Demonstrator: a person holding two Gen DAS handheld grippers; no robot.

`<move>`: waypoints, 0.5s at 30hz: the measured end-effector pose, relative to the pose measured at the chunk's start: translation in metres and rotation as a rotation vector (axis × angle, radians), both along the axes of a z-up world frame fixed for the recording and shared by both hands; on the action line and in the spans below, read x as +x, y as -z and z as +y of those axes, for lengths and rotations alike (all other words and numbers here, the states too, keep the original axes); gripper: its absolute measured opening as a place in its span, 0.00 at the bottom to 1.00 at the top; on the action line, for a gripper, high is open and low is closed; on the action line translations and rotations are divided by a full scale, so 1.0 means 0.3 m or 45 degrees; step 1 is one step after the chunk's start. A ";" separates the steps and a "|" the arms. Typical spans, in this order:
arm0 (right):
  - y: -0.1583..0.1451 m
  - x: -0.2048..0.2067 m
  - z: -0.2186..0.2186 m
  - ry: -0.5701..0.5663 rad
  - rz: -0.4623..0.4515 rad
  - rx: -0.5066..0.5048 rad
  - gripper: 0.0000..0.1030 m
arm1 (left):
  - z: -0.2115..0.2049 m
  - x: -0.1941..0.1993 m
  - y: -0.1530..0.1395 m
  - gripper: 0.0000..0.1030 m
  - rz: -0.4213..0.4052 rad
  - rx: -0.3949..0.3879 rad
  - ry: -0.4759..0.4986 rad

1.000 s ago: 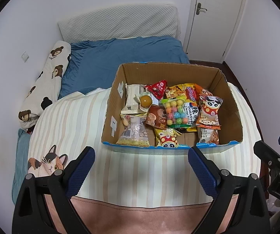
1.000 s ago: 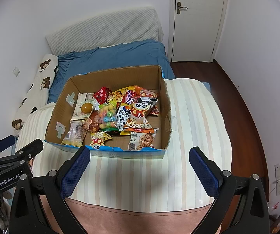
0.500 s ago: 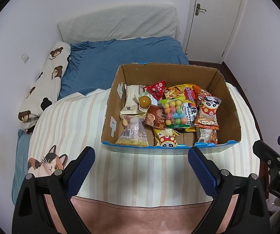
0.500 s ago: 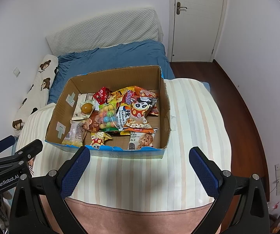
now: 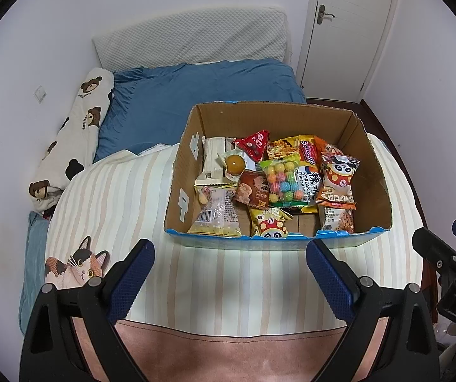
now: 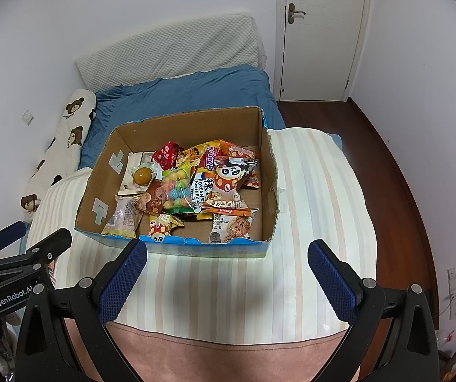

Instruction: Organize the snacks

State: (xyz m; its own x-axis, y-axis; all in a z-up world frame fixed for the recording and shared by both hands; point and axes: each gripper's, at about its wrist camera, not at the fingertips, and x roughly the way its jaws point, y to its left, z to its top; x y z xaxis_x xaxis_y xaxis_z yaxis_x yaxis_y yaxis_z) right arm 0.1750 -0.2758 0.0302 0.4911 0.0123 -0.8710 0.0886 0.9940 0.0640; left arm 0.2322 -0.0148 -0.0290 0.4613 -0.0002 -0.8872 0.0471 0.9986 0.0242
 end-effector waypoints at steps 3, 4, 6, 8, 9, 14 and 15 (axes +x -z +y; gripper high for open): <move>0.001 0.000 0.001 0.000 -0.001 -0.001 1.00 | 0.000 -0.001 0.001 0.95 0.004 -0.004 -0.001; 0.002 -0.001 0.001 0.001 -0.001 -0.002 1.00 | 0.001 -0.001 0.002 0.95 0.004 -0.004 0.000; 0.003 -0.001 0.001 0.000 -0.003 -0.001 1.00 | 0.001 -0.002 0.003 0.95 0.003 -0.005 -0.002; 0.003 0.000 0.001 0.000 -0.002 0.000 1.00 | 0.002 -0.002 0.003 0.95 0.003 -0.007 -0.004; 0.003 0.000 0.001 -0.001 -0.003 -0.001 1.00 | 0.002 -0.002 0.003 0.95 0.002 -0.007 -0.003; 0.003 -0.001 0.001 -0.001 -0.001 -0.004 1.00 | 0.002 -0.005 0.002 0.95 -0.007 -0.008 -0.003; -0.001 -0.003 0.001 -0.002 -0.001 -0.005 1.00 | 0.003 -0.004 0.002 0.95 -0.008 -0.010 -0.002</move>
State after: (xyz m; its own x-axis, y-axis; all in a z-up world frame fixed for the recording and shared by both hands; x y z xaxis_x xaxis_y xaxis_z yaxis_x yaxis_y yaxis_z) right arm 0.1741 -0.2756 0.0305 0.4920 0.0096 -0.8705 0.0870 0.9944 0.0601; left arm 0.2309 -0.0140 -0.0296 0.4669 -0.0064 -0.8843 0.0452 0.9988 0.0167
